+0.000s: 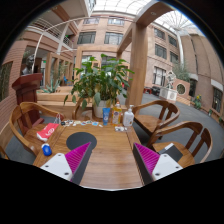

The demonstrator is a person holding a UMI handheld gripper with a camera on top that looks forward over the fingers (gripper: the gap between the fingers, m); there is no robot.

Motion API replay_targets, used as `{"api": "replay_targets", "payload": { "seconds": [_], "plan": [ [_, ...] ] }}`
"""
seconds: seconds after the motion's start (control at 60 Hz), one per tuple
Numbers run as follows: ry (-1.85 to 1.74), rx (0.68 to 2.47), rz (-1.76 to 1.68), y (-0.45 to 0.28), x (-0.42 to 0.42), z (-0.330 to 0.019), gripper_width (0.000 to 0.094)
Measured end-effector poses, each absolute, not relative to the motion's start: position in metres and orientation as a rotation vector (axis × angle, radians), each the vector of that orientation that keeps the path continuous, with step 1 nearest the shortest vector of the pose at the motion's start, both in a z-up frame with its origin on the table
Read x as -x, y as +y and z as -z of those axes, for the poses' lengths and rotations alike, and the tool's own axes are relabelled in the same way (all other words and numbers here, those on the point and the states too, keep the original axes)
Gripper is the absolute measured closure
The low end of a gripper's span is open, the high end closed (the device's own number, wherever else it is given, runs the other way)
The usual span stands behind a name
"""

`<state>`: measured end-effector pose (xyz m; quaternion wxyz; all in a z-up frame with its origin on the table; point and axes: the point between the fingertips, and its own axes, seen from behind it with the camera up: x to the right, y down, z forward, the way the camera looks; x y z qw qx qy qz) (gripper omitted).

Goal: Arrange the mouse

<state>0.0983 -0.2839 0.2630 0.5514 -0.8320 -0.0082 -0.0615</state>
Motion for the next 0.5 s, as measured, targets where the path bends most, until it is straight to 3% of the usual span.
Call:
{"api": "replay_targets", "payload": {
  "seconds": [0.133,0.2,0.333,0.5],
  "plan": [
    [-0.042,2.058,0.146,-0.301,-0.090,-0.215,0.0085],
    [-0.064,2.116,0.123,-0.295,-0.070,-0.159,0.0081],
    [-0.148,2.213,0.045,-0.304,-0.012,-0.089,0.0083],
    [-0.277,2.237,-0.092,-0.294,0.089,-0.045,0.0077]
  ]
}}
